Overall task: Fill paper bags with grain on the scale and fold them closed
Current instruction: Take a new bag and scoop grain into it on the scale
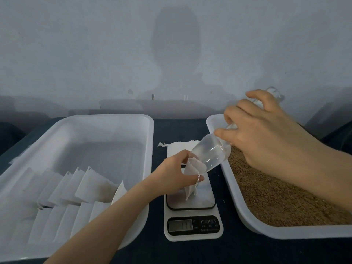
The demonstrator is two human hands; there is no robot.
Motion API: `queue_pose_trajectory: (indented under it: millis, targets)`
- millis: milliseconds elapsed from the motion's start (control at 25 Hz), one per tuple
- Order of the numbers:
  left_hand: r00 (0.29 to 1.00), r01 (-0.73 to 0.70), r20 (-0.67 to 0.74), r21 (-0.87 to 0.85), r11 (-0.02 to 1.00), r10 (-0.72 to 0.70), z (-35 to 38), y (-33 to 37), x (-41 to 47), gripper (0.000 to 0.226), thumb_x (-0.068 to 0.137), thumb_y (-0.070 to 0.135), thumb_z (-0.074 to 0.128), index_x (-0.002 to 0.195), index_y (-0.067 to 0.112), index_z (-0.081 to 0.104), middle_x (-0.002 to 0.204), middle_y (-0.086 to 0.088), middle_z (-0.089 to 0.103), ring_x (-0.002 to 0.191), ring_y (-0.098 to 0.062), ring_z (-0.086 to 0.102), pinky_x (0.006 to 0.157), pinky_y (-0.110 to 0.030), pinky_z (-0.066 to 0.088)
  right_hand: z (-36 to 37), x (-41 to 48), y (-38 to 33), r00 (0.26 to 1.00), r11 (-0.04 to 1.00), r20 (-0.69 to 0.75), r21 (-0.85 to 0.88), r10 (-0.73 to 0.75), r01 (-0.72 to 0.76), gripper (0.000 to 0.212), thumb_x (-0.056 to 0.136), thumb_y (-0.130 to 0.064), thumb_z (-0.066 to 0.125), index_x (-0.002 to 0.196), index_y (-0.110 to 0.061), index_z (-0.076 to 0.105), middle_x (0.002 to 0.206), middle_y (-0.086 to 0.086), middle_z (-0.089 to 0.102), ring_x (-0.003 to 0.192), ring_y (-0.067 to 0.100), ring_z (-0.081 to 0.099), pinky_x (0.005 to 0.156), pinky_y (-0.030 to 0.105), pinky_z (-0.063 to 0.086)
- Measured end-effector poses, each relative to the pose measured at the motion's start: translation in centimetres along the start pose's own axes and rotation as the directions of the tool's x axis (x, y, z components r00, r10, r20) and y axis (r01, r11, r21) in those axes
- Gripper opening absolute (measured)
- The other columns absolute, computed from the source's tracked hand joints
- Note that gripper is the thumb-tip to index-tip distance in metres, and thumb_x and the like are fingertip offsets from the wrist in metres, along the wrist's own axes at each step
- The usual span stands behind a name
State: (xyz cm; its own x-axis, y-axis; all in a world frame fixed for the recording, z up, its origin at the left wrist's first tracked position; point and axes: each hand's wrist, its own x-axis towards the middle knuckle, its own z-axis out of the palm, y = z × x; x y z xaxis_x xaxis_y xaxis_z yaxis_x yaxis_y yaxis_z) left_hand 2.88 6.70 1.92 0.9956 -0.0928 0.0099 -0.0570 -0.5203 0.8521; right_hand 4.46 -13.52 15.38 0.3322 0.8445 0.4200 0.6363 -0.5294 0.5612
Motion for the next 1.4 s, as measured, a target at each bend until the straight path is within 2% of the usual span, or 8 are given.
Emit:
queue_pose_trajectory:
  millis: [280,400,640,960,1080,1200,1320,1400]
  targets:
    - [1.0,0.005,0.013,0.008,1.0,-0.005,0.1,-0.1,0.1,0.046,0.077,0.037,0.076,0.111,0.038,0.045,0.102,0.027,0.051,0.1,-0.003,0.054,0.077,-0.012,0.044,-0.2,-1.1,1.4,0.992,0.991,0.032,0.041,0.124,-0.125,0.044,0.052,0.007,0.081,0.091,-0.012,0.075,0.084,0.015,0.061,0.081,0.035,0.059,0.096,0.049,0.022]
    - [1.0,0.008,0.019,0.003,1.0,-0.008,0.1,0.0,0.1,0.044,0.077,0.036,0.076,0.109,0.04,0.045,0.101,0.028,0.051,0.1,-0.003,0.054,0.075,-0.012,0.045,-0.1,-1.6,2.2,0.98,0.978,0.038,0.06,0.197,-0.199,0.044,0.056,0.004,0.082,0.095,-0.013,0.075,0.087,0.017,0.062,0.082,0.036,0.059,0.095,0.049,0.022]
    - [1.0,-0.005,0.011,0.007,1.0,0.005,0.1,0.0,0.0,0.045,0.078,0.035,0.076,0.113,0.035,0.047,0.111,0.02,0.055,0.105,-0.006,0.055,0.084,-0.016,0.046,0.9,-2.6,2.9,0.959,0.958,0.012,0.047,0.282,-0.282,0.031,0.07,-0.006,0.077,0.1,-0.013,0.074,0.091,0.018,0.063,0.083,0.035,0.06,0.093,0.049,0.027]
    - [1.0,-0.011,0.013,0.006,1.0,0.01,0.2,-0.2,0.2,0.045,0.076,0.037,0.076,0.108,0.04,0.045,0.106,0.026,0.052,0.102,-0.004,0.054,0.077,-0.011,0.045,3.2,-4.0,3.6,0.915,0.923,0.124,-0.013,0.384,-0.386,0.026,0.073,-0.012,0.076,0.1,-0.014,0.074,0.088,0.017,0.064,0.08,0.033,0.062,0.086,0.048,0.035]
    - [1.0,-0.01,0.011,0.005,1.0,0.01,0.2,-0.3,0.2,0.045,0.076,0.038,0.076,0.108,0.041,0.045,0.104,0.028,0.051,0.1,-0.003,0.055,0.073,-0.008,0.045,5.1,-4.6,3.9,0.831,0.864,0.246,-0.071,0.499,-0.498,0.026,0.086,-0.027,0.064,0.111,-0.02,0.067,0.092,0.01,0.061,0.081,0.03,0.061,0.075,0.044,0.045]
    - [1.0,-0.01,0.01,0.008,1.0,0.01,0.2,-0.3,0.2,0.045,0.076,0.038,0.076,0.108,0.041,0.045,0.104,0.029,0.051,0.098,-0.001,0.055,0.071,-0.008,0.045,8.3,-5.6,3.3,0.672,0.738,0.479,0.069,0.566,-0.671,0.027,0.095,-0.031,0.049,0.114,-0.015,0.06,0.093,0.004,0.054,0.074,0.016,0.057,0.061,0.033,0.054]
    - [1.0,-0.01,0.009,0.008,1.0,0.01,0.1,-0.2,0.2,0.044,0.076,0.038,0.076,0.107,0.043,0.045,0.103,0.031,0.05,0.097,0.001,0.054,0.07,-0.007,0.044,11.4,-6.4,2.4,0.547,0.623,0.604,0.104,0.58,-0.775,0.028,0.096,-0.031,0.048,0.107,-0.007,0.056,0.09,0.003,0.054,0.068,0.012,0.055,0.057,0.028,0.051]
    - [1.0,-0.008,0.008,0.01,1.0,0.008,0.1,-0.2,0.2,0.044,0.076,0.038,0.076,0.106,0.043,0.044,0.103,0.03,0.05,0.097,0.0,0.054,0.069,-0.006,0.044,12.7,-6.6,1.8,0.484,0.576,0.644,0.08,0.593,-0.813,0.027,0.097,-0.034,0.044,0.103,-0.009,0.05,0.082,0.001,0.054,0.065,0.014,0.054,0.049,0.03,0.042]
